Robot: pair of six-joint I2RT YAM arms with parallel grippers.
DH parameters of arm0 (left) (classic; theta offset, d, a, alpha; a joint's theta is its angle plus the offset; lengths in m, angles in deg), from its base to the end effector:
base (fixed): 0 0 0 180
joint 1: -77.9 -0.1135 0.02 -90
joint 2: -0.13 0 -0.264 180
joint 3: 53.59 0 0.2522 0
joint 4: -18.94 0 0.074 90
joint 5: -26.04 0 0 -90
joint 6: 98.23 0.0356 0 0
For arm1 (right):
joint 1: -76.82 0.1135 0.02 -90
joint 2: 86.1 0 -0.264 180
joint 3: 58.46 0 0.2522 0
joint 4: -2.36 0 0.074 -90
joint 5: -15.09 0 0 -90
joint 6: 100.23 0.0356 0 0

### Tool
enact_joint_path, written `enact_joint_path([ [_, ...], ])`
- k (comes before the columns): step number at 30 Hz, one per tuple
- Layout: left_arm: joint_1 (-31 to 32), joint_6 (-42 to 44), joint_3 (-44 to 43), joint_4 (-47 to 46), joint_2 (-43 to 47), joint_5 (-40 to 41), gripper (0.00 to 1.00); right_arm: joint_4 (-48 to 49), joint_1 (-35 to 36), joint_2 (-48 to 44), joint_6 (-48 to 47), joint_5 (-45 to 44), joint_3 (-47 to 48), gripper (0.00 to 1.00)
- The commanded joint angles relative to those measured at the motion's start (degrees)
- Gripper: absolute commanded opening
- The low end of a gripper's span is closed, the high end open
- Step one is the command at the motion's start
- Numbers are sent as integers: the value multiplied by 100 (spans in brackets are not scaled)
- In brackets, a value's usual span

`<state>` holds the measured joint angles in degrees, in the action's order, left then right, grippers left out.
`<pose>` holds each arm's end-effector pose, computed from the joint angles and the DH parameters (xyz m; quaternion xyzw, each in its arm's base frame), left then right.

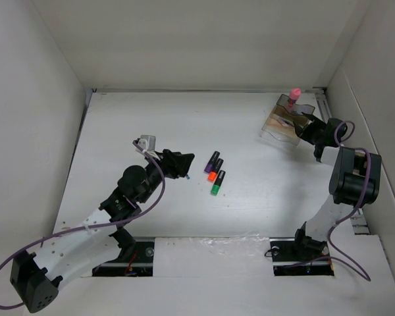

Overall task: Sort the stationery into containers
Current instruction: Place the pen in the storage box.

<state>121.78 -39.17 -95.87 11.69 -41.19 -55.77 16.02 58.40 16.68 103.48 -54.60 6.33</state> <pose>0.1347 -0.1225 0.3076 0.0199 0.6549 -0.4209 0.6273 0.3597 -0.1068 0.1715 0.7172 0.4229 0.4942 0.2501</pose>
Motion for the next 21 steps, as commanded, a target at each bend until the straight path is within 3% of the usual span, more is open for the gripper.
enact_joint_path([
  [1, -11, -26, 21, -324, 28, -54, 58, 35, -57, -302, 125, 51, 259, 57],
  [8, -11, -26, 21, -324, -25, -54, 58, 35, 75, -1118, -654, 209, 426, 57],
  [11, -11, -26, 21, -272, -25, 60, 58, 35, 426, -1409, -1340, 437, 644, 39],
  [12, -11, -26, 21, -272, -25, 60, 58, 35, 531, -1410, -1821, 551, 698, 22],
  [15, -11, -131, 73, -97, 80, 419, 58, -411, 1084, -1524, -2919, 869, 988, 0],
  [18, -11, -281, 74, 228, 352, 1253, 58, -781, 1804, -1629, -3486, 1245, 1111, 0],
  [20, -11, -482, 144, 510, 729, 2006, 66, -983, 2200, -1683, -4021, 1274, 1260, 0],
  [21, -11, -579, 144, 615, 861, 2238, 68, -1611, 2637, -1752, -4302, 1090, 1548, 0],
])
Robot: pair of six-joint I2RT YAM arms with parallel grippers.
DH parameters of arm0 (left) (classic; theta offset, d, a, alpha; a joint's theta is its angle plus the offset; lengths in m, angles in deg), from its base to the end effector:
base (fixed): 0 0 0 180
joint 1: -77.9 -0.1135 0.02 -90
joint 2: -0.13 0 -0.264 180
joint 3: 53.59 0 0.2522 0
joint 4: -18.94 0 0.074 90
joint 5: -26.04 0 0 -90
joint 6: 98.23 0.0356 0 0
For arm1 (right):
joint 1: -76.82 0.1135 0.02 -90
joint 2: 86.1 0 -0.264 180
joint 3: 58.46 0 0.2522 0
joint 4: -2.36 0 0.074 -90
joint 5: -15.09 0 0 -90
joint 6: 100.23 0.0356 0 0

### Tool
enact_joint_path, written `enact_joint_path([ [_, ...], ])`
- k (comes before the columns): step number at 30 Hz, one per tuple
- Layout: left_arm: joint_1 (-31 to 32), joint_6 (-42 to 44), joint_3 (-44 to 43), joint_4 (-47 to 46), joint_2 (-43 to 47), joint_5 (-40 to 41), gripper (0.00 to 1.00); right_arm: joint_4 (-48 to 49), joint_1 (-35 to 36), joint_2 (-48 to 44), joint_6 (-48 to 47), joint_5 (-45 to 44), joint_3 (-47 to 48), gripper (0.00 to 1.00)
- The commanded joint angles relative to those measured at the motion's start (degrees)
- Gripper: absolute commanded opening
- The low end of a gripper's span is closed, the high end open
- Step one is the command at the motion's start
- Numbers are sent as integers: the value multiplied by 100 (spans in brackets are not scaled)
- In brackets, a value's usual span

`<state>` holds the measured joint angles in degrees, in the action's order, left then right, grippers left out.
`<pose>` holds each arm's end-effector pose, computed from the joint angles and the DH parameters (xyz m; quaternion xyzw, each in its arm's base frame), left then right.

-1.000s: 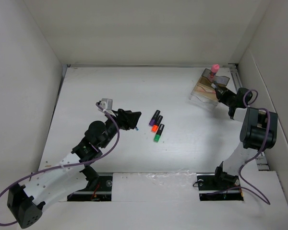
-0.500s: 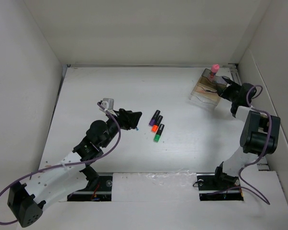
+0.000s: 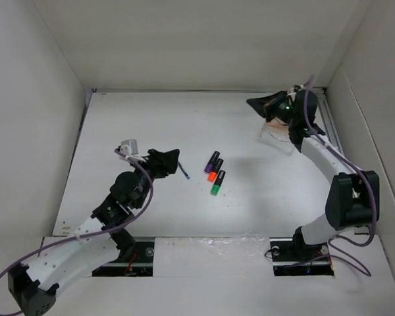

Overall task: Sort the stationery into containers
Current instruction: Pick up the pen from the center of the board.

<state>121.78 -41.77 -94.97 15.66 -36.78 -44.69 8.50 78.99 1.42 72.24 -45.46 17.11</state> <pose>0.1285 -0.1073 0.3062 -0.0671 0.6571 -0.3785 0.6483 0.3589 0.0311 0.3144 0.3325 0.6584 0.5760 0.3524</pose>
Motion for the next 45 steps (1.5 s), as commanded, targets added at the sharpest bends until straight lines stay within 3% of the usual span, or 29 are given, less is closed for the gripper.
enact_joint_path([
  [1, -11, -424, 124, 401, 699, 1332, 71, -1291, 843, -227, -1843, -95, 699, 0],
  [2, -11, -504, 221, 403, 833, 1595, 74, -1766, 1124, -279, -2206, -428, 963, 0],
  [3, -11, -504, 274, 403, 956, 1598, 75, -2780, 1789, -280, -2558, -1345, 1261, 0],
  [5, -11, -382, 345, 245, 1088, 1598, 77, -3656, 2512, -87, -3391, -2360, 2123, 0],
  [6, -11, -381, 345, 323, 1028, 1685, 78, -3982, 2847, -87, -3501, -3444, 2282, 0],
  [8, -11, -329, 109, 446, 687, 1686, 79, -4030, 3516, -103, -3615, -4112, 1987, 0],
  [13, -11, -100, -428, 718, -517, 1404, 72, -3310, 3193, -727, -3493, -2991, 546, 0],
  [15, -63, -161, -673, 877, -1035, 1325, 60, -3360, 3193, -1112, -3545, -3164, 306, 0],
  [18, -64, -293, -964, 1114, -1502, 1264, 54, -3634, 3272, -1526, -3607, -3674, 88, 1],
  [20, -116, -433, -1245, 1421, -1977, 1264, 53, -3634, 3211, -1651, -3607, -3675, -53, 19],
  [23, -177, -574, -1509, 1615, -2575, 958, 52, -3484, 3035, -1704, -3660, -3272, -387, 34],
  [26, -485, -688, -1685, 1686, -3023, 535, 50, -3160, 2903, -1633, -3660, -2692, -573, 34],
  [28, -652, -742, -1686, 1686, -3138, 368, 50, -3002, 3042, -1633, -3660, -2418, -625, 29],
  [34, -705, -794, -1984, 1862, -3428, 508, 52, -2702, 3912, -1897, -3835, -2530, -889, 1],
  [38, -828, -943, -2309, 2134, -3823, 481, 52, -2124, 4432, -2011, -3897, -3085, -1275, 2],
  [43, -881, -1374, -2179, 2091, -3799, 605, 47, -1912, 4352, -924, -3791, -1865, -1074, 0],
  [45, -959, -1567, -1994, 1959, -3579, 675, 47, -2041, 4789, -738, -3887, -2457, -890, 0],
])
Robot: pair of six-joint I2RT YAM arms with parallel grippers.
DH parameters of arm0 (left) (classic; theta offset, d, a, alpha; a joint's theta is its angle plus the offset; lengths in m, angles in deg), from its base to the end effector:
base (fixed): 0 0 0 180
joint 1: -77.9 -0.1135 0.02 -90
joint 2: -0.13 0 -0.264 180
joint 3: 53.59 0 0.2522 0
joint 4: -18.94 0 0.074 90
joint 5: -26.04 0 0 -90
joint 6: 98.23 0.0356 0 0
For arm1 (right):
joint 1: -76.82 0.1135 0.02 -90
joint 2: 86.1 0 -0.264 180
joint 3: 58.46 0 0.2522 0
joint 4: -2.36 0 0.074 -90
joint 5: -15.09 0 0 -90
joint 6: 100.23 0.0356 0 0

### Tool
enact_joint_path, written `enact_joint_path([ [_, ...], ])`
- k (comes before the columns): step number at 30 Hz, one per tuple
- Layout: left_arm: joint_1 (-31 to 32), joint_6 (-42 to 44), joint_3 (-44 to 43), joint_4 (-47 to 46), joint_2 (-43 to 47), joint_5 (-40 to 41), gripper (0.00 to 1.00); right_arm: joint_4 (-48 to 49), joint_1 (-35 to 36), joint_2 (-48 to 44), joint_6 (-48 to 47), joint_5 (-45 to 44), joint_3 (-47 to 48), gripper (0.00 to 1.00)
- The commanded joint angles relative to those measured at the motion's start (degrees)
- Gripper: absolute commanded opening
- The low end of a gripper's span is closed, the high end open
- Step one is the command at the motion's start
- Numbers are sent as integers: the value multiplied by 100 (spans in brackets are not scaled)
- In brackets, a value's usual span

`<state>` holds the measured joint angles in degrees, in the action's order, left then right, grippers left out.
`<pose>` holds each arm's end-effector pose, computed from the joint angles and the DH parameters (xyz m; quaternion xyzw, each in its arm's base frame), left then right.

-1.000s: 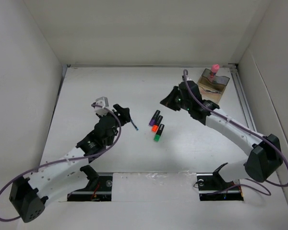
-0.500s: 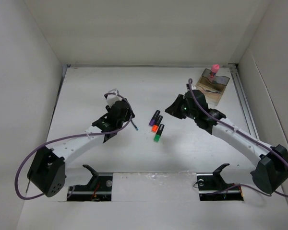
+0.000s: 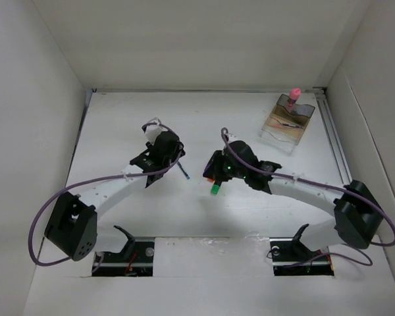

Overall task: Sort the stationery into containers
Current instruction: Pick up the pen from the center of the board.

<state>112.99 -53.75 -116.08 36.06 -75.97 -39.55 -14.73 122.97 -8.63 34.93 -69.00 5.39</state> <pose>0.2483 -0.1565 0.2560 -0.1813 0.8365 -0.1725 0.4874 0.2065 0.2203 0.2559 -0.0330 0.8677 0.3846 0.3132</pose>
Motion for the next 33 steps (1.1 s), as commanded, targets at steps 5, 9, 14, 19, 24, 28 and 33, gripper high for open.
enact_joint_path([
  [5, -1300, -317, 1091, -966, 1218, -1057, 47, 18, 711, 785, -341, -749, 914, 29],
  [9, -2374, -256, 1672, -1407, 1597, -2140, 45, -466, 913, 1629, -543, -1301, 1696, 53],
  [14, -2542, -203, 2060, -1644, 2080, -2247, 46, -1325, 984, 2850, -851, -2224, 2856, 50],
  [19, -2542, -80, 2297, -1777, 2625, -2247, 49, -2012, 984, 3957, -1123, -2480, 4139, 42],
  [24, -2429, 43, 2246, -1637, 2924, -2396, 49, -2356, 913, 4469, -1308, -2612, 4746, 42],
  [28, -2252, 43, 2184, -1636, 2925, -2458, 49, -2488, 860, 4777, -1361, -2543, 5002, 42],
  [33, -2252, 43, 2184, -1584, 2978, -2406, 49, -2471, 860, 5005, -1432, -2367, 5064, 39],
])
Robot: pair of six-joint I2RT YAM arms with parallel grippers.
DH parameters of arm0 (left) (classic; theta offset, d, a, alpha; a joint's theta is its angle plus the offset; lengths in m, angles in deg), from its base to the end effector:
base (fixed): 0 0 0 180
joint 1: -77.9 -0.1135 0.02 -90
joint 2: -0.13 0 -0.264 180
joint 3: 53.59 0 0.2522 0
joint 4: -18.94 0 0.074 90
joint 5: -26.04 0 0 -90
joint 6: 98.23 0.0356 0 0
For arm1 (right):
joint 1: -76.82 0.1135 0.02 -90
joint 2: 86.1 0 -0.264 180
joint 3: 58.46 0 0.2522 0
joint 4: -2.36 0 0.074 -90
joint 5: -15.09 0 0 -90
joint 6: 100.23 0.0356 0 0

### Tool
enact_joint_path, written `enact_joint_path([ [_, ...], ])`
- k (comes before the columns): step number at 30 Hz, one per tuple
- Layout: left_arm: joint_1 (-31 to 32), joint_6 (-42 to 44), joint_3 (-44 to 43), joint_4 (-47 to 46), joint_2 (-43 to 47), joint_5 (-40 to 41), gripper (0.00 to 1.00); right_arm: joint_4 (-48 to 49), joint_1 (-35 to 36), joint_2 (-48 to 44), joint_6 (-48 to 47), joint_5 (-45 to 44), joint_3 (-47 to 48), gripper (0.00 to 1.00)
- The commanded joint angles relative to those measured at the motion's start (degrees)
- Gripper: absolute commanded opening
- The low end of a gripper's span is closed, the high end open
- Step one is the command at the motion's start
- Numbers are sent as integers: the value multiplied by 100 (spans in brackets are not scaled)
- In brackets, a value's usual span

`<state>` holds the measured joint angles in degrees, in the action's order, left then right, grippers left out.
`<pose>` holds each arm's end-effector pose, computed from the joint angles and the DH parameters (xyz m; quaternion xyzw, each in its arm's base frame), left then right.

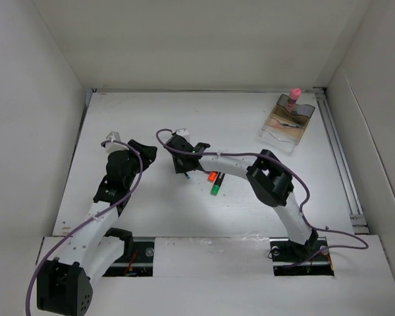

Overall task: Sort the stationery into containers
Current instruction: Pick up the pen from the center of the board, then place the pen in the storage box.

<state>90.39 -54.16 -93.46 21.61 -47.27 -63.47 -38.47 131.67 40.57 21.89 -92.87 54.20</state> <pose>0.1945 -0.0428 0.2554 -0.2233 0.7339 -0.3102 0.5615 0.2879 0.3898 0.1760 -0.1393 0.9324 0.0973 0.3189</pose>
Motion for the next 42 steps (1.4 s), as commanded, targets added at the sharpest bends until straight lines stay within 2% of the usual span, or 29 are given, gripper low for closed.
enact_joint_path([
  [1, 8, 84, -79, -139, 160, 47, 49, -97, -9, 86, -127, 20, 183, 35],
  [7, 8, 84, -79, -68, 284, 152, 49, 70, -115, 200, -293, 152, 130, 21],
  [10, 8, 84, -26, -68, 336, 153, 49, 158, -168, 148, -294, 161, 130, 0],
  [15, 8, 84, -26, -68, 459, 153, 49, 211, -439, -555, -575, 109, 244, 0],
  [20, 8, 84, 97, -411, 512, -356, 50, -192, -1220, -1231, -882, -295, 622, 0],
  [24, 8, 137, 97, -543, 512, -883, 50, -475, -1880, -1697, -944, -1138, 684, 0],
  [26, 8, 137, 97, -674, 512, -1208, 50, -727, -2335, -1760, -674, -1760, 605, 0],
  [27, 8, 137, 97, -675, 512, -1322, 50, -895, -2530, -1838, -463, -1764, 692, 0],
  [29, 8, 137, 159, -946, 459, -1638, 50, -1211, -3030, -1970, 380, -1284, 762, 0],
  [30, 8, 137, 159, -1000, 381, -1701, 50, -1178, -3581, -2049, 635, -324, 711, 0],
  [33, 8, 137, 159, -1000, 222, -1885, 50, -565, -4340, -2532, 1637, 1694, -104, 0],
  [34, 8, 85, 159, -1078, 161, -1886, 50, 55, -4777, -2751, 1909, 2203, -681, 0],
  [36, 8, 84, 211, -1141, 161, -1956, 50, 813, -5219, -2945, 3077, 3249, -1343, 0],
  [37, 8, 84, 211, -1141, 161, -1956, 50, 1983, -5630, -3051, 3577, 4090, -1764, 0],
  [38, 8, 84, 211, -1141, 213, -1956, 50, 2578, -5800, -3217, 4113, 4377, -2577, 0],
  [39, 8, 84, 211, -1141, 213, -1956, 50, 3089, -5941, -3271, 5136, 4545, -2916, 0],
  [40, 8, 84, 211, -1141, 283, -1956, 50, 3859, -6133, -3272, 5564, 4642, -3389, 0],
  [42, 8, 84, 264, -1141, 336, -1904, 50, 4252, -6188, -3324, 6381, 4643, -3630, 0],
])
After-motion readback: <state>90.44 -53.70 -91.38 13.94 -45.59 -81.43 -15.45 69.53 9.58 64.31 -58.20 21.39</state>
